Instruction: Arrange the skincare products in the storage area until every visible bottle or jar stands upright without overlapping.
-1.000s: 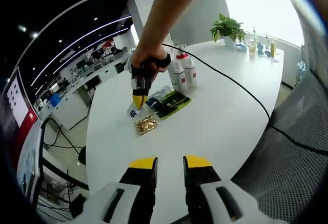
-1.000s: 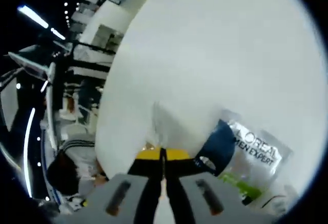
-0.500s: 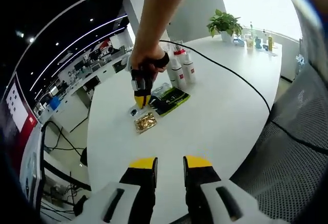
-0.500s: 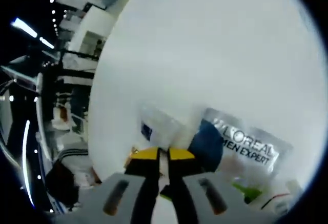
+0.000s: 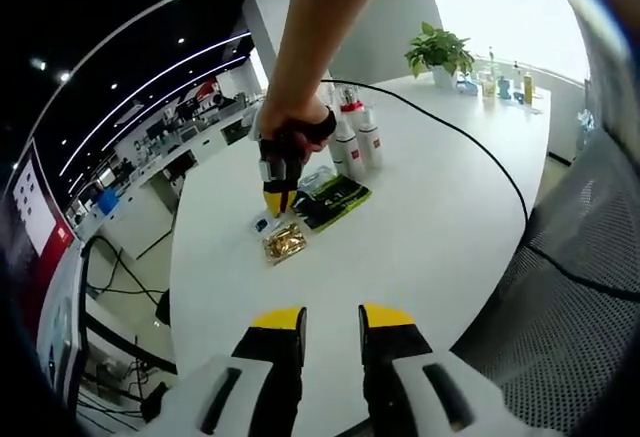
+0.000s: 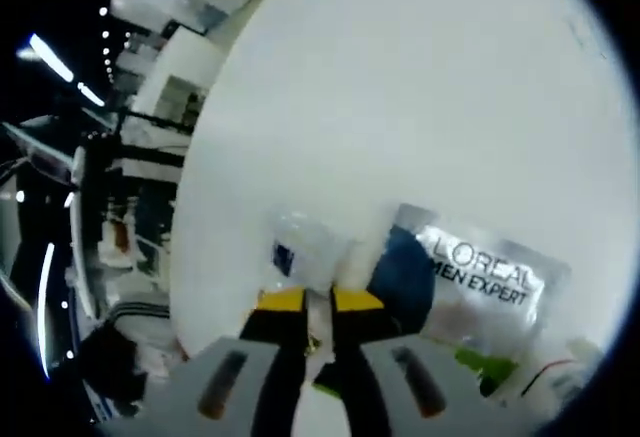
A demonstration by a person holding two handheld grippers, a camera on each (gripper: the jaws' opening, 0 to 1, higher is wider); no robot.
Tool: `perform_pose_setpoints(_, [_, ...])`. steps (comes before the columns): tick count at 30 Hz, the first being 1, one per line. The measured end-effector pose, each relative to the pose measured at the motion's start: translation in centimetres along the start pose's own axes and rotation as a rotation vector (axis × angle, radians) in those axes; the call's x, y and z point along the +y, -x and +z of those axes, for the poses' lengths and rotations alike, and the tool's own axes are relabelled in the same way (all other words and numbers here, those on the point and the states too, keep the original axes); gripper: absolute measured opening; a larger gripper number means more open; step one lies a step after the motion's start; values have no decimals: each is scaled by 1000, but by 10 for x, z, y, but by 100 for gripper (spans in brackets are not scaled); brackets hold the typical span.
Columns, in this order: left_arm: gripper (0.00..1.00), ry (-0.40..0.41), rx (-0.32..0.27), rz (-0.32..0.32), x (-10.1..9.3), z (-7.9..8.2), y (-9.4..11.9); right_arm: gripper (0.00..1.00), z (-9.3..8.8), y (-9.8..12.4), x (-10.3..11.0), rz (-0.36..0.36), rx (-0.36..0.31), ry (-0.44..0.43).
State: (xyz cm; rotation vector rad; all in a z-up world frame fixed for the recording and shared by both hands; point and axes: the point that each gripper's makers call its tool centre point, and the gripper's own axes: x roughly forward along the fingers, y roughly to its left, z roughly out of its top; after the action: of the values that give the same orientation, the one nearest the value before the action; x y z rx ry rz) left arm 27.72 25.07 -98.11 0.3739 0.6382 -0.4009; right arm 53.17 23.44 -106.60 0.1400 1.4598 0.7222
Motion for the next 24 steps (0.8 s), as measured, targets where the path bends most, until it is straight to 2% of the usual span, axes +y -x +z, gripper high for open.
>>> perform_pose_setpoints(5, [23,0,0,2,0,0,0,10,3,5,5,-12,-37,47])
perform_pose_setpoints(7, [23,-3,1,2,0,-1,0,9,13,9,4,-50,-77,137])
perform_pose_setpoints(9, [23,-5,1,3,0,-1,0,10,15,12,7,-85,-70,221])
perform_pose_setpoints(10, [23,-6,2,3,0,-1,0,11,22,11,15,-75,-98,319])
perform_pose_setpoints(11, [23,-8,3,5,0,-1,0,17,27,10,20,-78,-121,378])
perform_pose_setpoints(12, [23,-8,4,5,0,-1,0,21,30,8,25,-93,-118,468])
perform_pose_setpoints(13, [23,-8,5,5,0,-1,0,22,29,7,26,-111,-97,536])
perform_pose_setpoints(14, [23,-10,8,6,1,-2,0,21,28,5,28,-141,-63,663])
perform_pose_setpoints(16, [23,-14,12,6,0,-2,0,20,29,1,28,-190,-26,815])
perform_pose_setpoints(17, [23,-16,12,5,0,-2,0,20,28,-2,27,-227,11,922])
perform_pose_setpoints(19, [23,-14,15,7,0,-3,0,21,25,-7,27,-257,71,1060])
perform_pose_setpoints(20, [23,-12,19,6,0,-3,0,22,25,-11,30,-255,72,1093])
perform_pose_setpoints(22, [22,-13,32,3,0,-6,-2,23,23,-17,37,-226,66,1107])
perform_pose_setpoints(24, [22,-14,37,3,-1,-7,-2,23,22,-21,35,-239,82,1122])
